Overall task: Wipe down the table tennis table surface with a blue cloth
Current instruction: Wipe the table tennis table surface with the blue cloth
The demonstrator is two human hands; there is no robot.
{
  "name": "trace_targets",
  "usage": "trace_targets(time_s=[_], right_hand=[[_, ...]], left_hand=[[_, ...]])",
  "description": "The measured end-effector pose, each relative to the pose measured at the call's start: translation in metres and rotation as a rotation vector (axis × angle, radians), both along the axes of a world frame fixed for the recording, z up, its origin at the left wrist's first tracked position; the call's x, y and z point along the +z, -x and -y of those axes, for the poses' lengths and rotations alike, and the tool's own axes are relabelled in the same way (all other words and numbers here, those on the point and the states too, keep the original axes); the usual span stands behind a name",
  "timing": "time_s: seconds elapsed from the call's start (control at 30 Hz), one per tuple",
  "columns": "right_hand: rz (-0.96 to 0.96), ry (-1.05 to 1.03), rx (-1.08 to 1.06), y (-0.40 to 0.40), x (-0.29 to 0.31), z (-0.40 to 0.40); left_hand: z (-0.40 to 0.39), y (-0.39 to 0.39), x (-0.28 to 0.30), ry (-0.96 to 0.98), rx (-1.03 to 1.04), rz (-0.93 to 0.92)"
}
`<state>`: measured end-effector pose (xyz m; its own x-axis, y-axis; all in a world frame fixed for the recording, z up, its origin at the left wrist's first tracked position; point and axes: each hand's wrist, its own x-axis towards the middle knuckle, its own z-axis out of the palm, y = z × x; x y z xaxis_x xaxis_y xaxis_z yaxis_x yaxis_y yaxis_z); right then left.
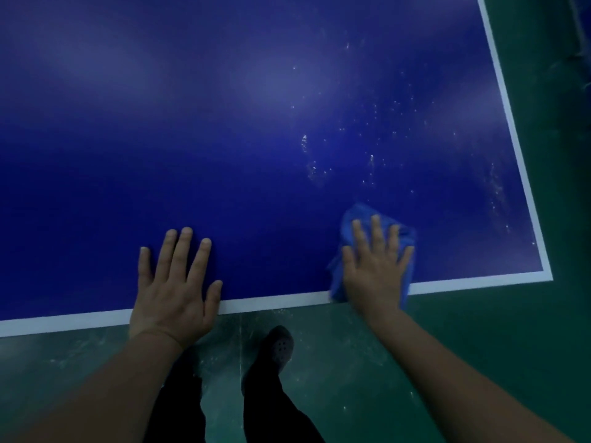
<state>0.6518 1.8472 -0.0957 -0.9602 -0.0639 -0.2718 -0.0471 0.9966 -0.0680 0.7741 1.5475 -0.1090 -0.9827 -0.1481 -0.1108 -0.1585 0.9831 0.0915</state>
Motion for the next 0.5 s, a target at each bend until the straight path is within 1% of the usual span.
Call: trace_targets(time_s=[0.07, 0.13, 0.23, 0.3, 0.33, 0.4, 0.43, 0.5], right_hand=[[0.0, 0.022, 0.141, -0.009, -0.001, 0.059], [0.022, 0.07, 0.237, 0.002, -0.004, 0.121], [0.014, 0.157, 0.31, 0.04, -0.004, 0.205], [-0.004, 0.184, 0.342, 0.071, -0.003, 0.238], [-0.009, 0.178, 0.353, 0.086, -0.003, 0.241], [-0.039, 0.149, 0.287, 0.114, -0.005, 0.206], [-0.077, 0.119, 0.199, 0.126, -0.009, 0.173], [-0.138, 0.055, -0.066, 0.143, -0.01, 0.081]], left_hand=[[-0.001, -0.001, 0.0, -0.014, 0.029, -0.018], [-0.001, -0.001, 0.001, -0.027, 0.056, -0.037], [-0.002, -0.002, 0.001, -0.023, 0.062, -0.05], [-0.002, -0.002, 0.001, -0.014, 0.055, -0.044], [-0.001, -0.001, 0.001, -0.006, 0.051, -0.041], [-0.001, -0.001, 0.001, 0.013, 0.041, -0.019], [-0.001, 0.0, 0.002, 0.012, 0.038, -0.007], [0.0, 0.001, 0.002, 0.007, 0.035, 0.002]])
